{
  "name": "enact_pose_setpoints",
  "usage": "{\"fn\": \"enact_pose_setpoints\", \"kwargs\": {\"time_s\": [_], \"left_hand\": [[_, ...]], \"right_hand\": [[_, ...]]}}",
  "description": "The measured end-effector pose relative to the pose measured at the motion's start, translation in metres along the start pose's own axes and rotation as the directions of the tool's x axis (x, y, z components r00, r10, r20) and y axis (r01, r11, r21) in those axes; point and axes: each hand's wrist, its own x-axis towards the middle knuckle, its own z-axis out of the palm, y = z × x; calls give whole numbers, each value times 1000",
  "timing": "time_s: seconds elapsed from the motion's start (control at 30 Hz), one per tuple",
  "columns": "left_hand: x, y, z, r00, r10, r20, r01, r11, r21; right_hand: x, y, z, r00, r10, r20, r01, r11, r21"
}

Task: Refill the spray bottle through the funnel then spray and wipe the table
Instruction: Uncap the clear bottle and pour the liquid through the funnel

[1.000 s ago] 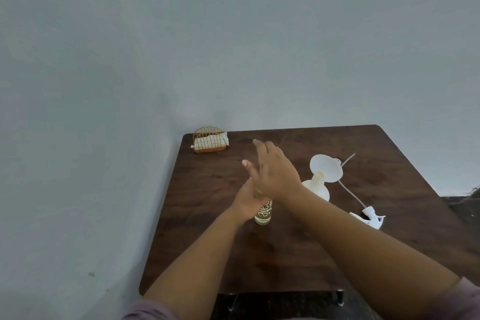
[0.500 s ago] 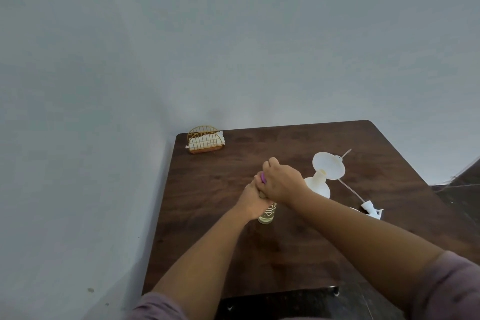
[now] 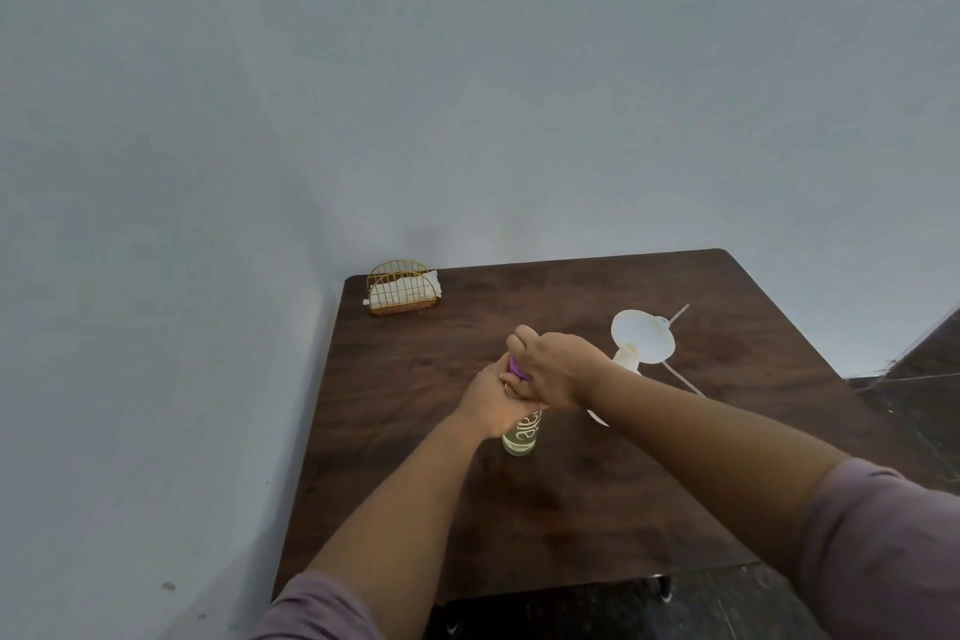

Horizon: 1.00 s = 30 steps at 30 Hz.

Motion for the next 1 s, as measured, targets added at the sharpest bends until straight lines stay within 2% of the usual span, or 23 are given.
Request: {"fn": "enact_pose_setpoints", "kwargs": {"time_s": [0.03, 0.07, 0.13, 0.2, 0.3, 0.37, 0.43, 0.53, 0.63, 0.77, 0.8, 1.0], "left_hand": [[1, -1, -1, 1000, 4, 9, -4, 1000, 4], [2, -1, -1, 1000, 2, 13, -2, 1000, 8], [1, 1, 1, 1000, -6, 7, 6, 999, 50], [2, -1, 6, 1000, -10, 23, 7, 992, 128], [2, -5, 10, 999, -30, -32, 35, 986, 163], [-5, 5, 6, 998, -20, -59, 30, 985, 169], [-5, 7, 4, 997, -13, -73, 27, 981, 193], [-3, 8, 5, 996, -33, -85, 48, 983, 176], [3, 4, 4, 998, -41, -37, 47, 986, 162], [3, 3, -3, 996, -80, 46, 77, 996, 47], [3, 3, -5, 997, -72, 26, 70, 996, 50], [3, 2, -2, 999, -30, 15, 29, 999, 26]], "right_hand": [[-1, 2, 2, 999, -20, -36, 20, 1000, -6], [0, 3, 2, 997, 29, -69, -27, 999, 28], [4, -5, 3, 962, 261, -82, -252, 962, 110], [9, -22, 1, 892, 451, -3, -443, 879, 178], [17, -31, 7, 896, 443, -10, -441, 894, 78], [19, -29, 4, 850, 527, 11, -521, 836, 173], [21, -32, 2, 821, 569, 37, -566, 806, 174], [21, -36, 0, 847, 530, 33, -531, 842, 92], [17, -31, 4, 892, 451, -15, -450, 892, 28], [17, -30, 2, 941, 338, -20, -338, 938, -69], [18, -30, 1, 950, 312, -18, -312, 946, -93], [10, -25, 4, 964, 255, -82, -261, 963, -72]]}}
